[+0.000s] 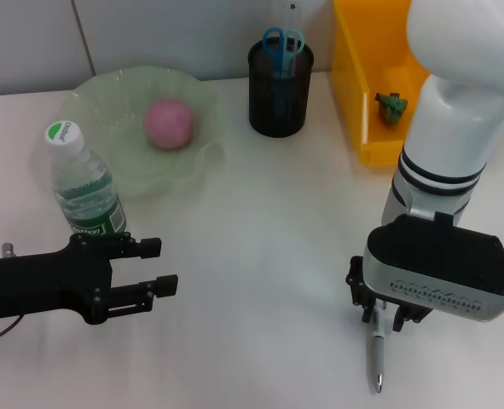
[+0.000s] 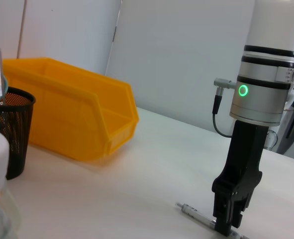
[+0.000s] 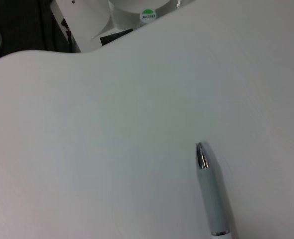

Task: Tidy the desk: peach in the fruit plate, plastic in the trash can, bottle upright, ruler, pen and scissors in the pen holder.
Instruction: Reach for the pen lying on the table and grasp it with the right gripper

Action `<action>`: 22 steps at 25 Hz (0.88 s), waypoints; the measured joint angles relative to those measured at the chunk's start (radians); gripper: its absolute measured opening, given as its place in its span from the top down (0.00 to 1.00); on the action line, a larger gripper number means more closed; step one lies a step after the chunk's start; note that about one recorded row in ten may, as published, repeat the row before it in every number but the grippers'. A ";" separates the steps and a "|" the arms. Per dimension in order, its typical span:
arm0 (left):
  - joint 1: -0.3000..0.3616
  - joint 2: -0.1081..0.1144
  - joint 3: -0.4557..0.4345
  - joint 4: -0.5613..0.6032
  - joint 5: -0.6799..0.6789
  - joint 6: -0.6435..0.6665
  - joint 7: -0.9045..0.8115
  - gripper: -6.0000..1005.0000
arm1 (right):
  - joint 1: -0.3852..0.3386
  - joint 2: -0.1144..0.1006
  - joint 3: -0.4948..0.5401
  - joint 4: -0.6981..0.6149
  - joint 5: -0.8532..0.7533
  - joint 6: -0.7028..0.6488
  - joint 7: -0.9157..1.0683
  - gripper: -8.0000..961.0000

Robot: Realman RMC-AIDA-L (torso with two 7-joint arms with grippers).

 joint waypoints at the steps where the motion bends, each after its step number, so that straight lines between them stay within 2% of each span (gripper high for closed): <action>1: 0.000 0.000 0.000 0.000 0.000 0.000 0.000 0.37 | 0.000 0.000 0.000 0.000 0.000 0.000 0.000 0.66; 15: 0.003 0.001 0.002 0.000 0.000 0.005 0.011 0.38 | -0.004 0.000 -0.011 0.002 0.004 0.014 0.003 0.66; 22: 0.003 0.002 0.002 0.000 -0.001 0.009 0.011 0.38 | 0.000 0.000 -0.029 0.019 0.005 0.035 0.002 0.81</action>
